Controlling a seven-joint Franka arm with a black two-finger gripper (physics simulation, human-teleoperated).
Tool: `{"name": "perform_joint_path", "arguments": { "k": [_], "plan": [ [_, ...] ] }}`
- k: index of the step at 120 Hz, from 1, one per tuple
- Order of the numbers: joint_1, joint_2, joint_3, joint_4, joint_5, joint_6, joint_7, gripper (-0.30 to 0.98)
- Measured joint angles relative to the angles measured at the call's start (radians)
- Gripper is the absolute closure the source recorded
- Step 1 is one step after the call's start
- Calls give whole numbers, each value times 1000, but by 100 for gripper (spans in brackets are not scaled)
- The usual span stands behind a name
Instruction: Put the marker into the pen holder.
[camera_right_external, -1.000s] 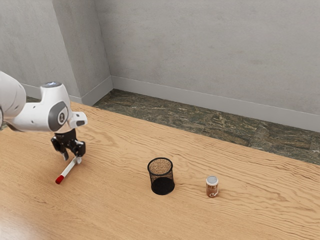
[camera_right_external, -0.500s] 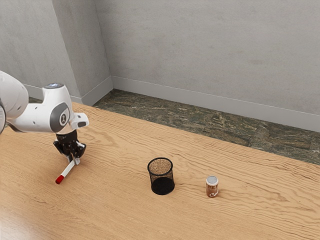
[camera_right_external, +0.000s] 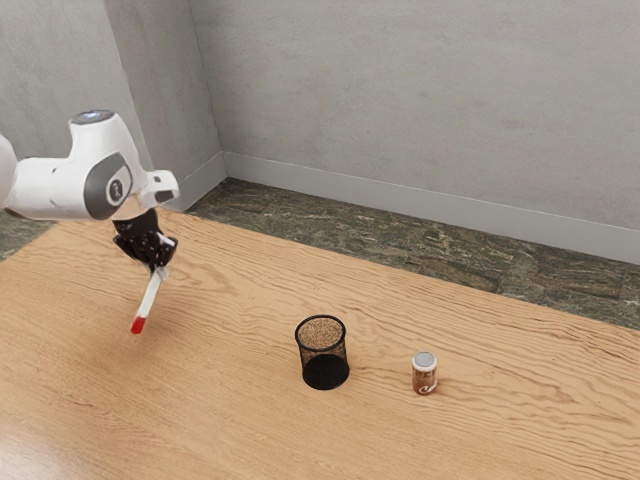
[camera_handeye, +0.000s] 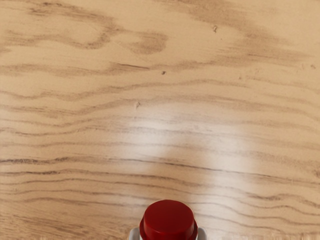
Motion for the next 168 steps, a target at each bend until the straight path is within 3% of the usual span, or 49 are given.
{"name": "perform_joint_path", "arguments": {
  "k": [17,33,56,73,127,168],
  "plan": [
    [-93,-164,0,-48,5,-75,-13,76],
    [-171,-231,-3,-64,3,-123,-24,76],
    [-297,-232,-21,-25,-41,-149,-43,76],
    [-353,-129,-55,101,-62,-144,-54,76],
    [-337,-32,-115,141,-163,56,-58,74],
    [-346,8,-157,142,-186,111,-64,74]
  ]
}}
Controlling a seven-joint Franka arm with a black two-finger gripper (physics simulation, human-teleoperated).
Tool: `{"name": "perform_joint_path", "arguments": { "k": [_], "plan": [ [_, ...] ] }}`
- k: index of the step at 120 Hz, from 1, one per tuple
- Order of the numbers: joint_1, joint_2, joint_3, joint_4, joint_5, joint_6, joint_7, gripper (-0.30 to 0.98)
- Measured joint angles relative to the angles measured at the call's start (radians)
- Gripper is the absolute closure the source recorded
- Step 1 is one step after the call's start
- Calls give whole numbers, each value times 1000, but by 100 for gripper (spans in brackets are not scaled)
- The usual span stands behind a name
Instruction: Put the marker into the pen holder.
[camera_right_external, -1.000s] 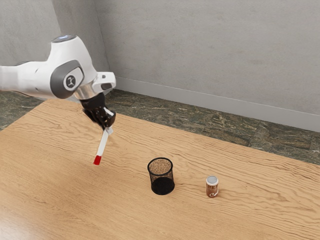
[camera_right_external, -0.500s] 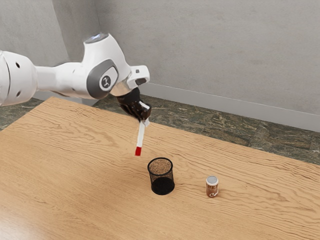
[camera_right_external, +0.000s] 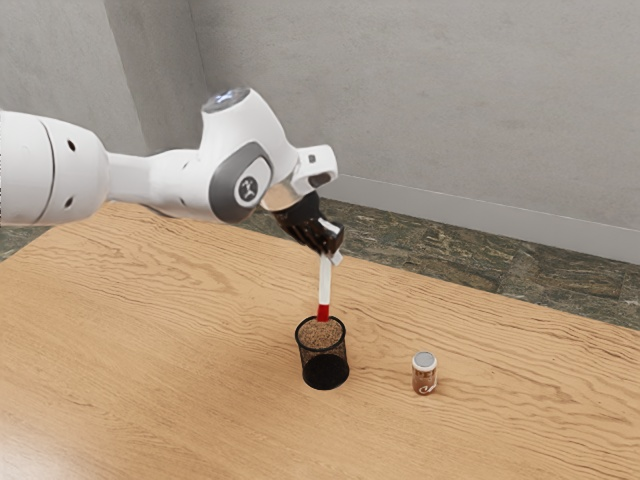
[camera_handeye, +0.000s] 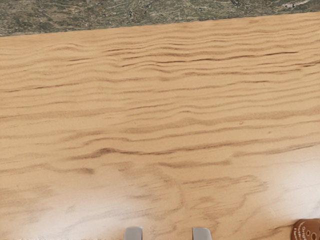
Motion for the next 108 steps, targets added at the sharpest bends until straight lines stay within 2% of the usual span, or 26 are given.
{"name": "perform_joint_path", "arguments": {
  "k": [64,81,92,98,103,108],
  "plan": [
    [-5,23,-2,-63,-11,12,-7,73],
    [-6,22,-2,-57,-20,9,19,41],
    [-6,10,1,-13,-19,-6,33,27],
    [0,-6,7,139,37,-90,33,21],
    [8,-34,19,277,108,-218,23,18],
    [31,-89,34,339,162,-355,12,14]
  ]
}}
